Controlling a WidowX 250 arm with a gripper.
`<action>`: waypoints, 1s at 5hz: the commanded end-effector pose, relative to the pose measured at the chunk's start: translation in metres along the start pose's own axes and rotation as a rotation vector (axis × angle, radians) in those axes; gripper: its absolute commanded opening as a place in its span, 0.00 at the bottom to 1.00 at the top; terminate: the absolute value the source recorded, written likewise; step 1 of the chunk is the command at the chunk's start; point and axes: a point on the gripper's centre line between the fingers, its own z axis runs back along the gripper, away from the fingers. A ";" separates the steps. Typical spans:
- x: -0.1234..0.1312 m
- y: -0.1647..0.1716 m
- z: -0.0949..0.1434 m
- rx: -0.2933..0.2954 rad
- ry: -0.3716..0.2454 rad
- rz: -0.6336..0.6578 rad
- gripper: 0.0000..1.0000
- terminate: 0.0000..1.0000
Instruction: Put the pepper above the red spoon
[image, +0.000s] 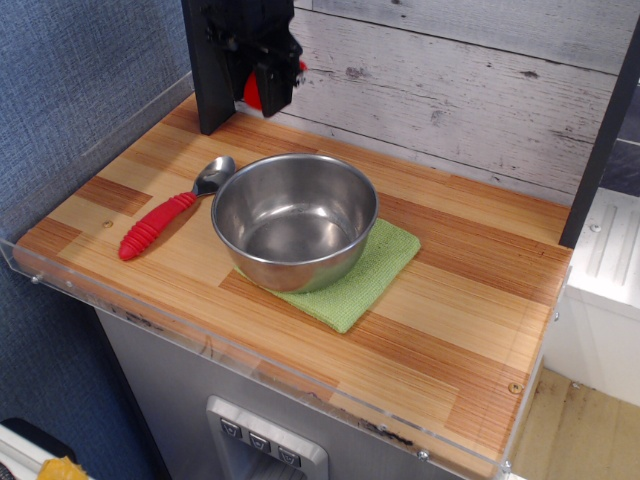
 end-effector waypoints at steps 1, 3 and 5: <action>-0.022 -0.002 0.010 0.096 0.007 0.189 0.00 0.00; -0.025 -0.005 -0.021 0.076 0.070 0.257 0.00 0.00; -0.015 -0.006 -0.034 0.026 0.043 0.203 0.00 0.00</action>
